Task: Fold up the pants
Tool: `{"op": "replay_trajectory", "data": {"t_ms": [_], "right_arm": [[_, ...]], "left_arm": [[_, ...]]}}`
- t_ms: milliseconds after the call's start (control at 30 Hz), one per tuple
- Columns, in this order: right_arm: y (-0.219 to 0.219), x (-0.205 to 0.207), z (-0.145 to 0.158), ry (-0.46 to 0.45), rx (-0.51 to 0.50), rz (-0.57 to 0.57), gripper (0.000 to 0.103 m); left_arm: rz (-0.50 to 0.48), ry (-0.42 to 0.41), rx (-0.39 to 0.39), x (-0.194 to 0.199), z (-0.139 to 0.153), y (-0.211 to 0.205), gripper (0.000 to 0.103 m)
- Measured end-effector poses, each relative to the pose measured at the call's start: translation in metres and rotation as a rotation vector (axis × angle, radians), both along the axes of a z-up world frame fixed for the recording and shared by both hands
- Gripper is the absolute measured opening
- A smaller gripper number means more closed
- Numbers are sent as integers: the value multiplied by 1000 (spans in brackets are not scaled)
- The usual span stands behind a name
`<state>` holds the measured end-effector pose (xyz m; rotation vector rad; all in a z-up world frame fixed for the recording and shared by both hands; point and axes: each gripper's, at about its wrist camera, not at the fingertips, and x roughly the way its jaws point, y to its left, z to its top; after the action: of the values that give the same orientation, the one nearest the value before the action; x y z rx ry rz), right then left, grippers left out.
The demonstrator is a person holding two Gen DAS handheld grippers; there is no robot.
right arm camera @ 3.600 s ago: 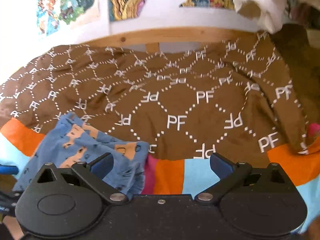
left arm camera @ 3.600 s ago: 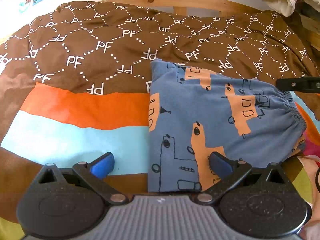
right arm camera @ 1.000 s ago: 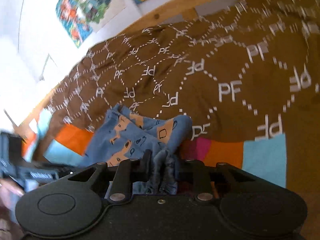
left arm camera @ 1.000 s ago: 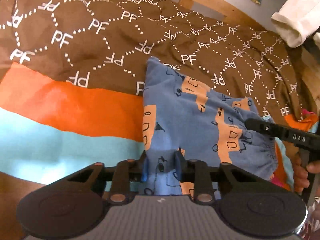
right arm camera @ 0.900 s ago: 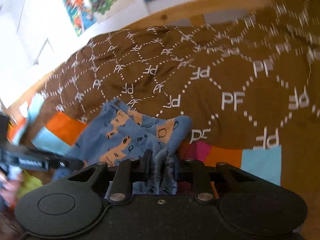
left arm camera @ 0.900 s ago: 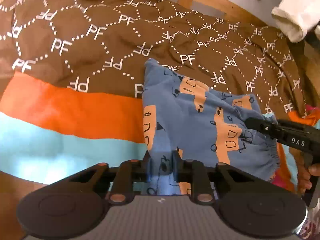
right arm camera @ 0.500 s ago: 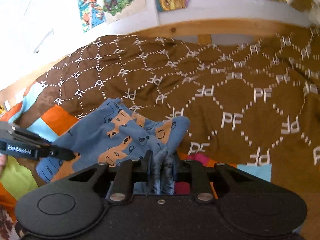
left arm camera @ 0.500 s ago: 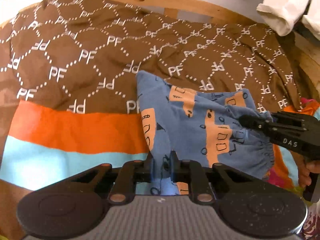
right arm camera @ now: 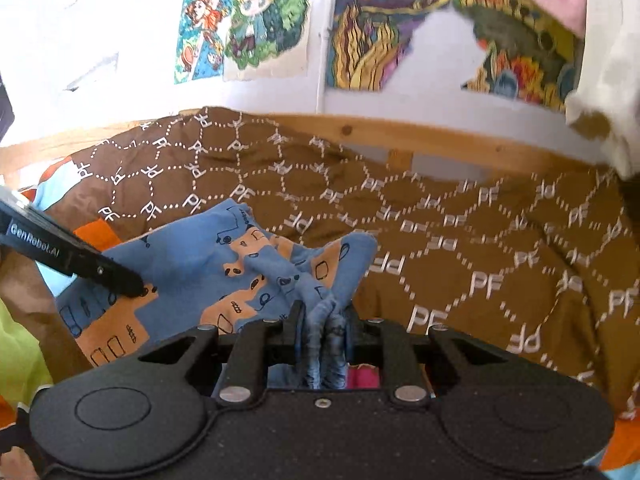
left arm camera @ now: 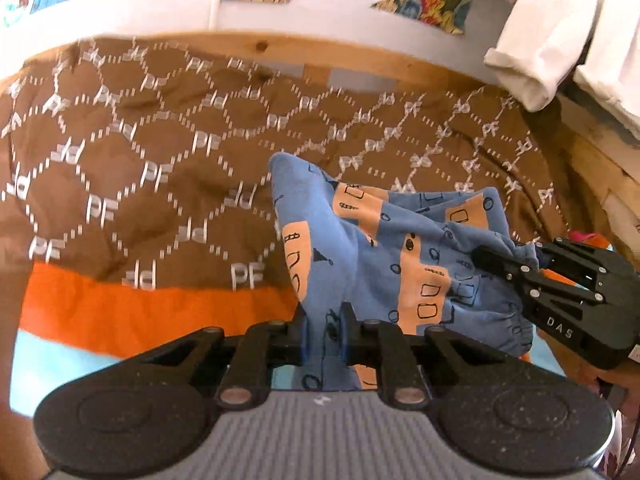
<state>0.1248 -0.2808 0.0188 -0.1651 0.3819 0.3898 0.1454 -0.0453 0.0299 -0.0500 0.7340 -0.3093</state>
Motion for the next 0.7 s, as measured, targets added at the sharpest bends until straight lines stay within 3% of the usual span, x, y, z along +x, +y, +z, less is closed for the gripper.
{"op": "replay_trajectory", "data": {"t_ms": [167, 367, 500, 700], "right_arm": [[-1, 15, 16, -55, -28, -18, 19], [-11, 76, 37, -56, -47, 21, 19], [-20, 121, 38, 8, -1, 48, 19], [-30, 163, -3, 158, 18, 64, 20]], "left_arm": [[-23, -72, -10, 22, 10, -6, 16], [8, -79, -119, 72, 8, -2, 16], [32, -32, -198, 102, -10, 9, 16], [72, 101, -254, 135, -57, 24, 17]]}}
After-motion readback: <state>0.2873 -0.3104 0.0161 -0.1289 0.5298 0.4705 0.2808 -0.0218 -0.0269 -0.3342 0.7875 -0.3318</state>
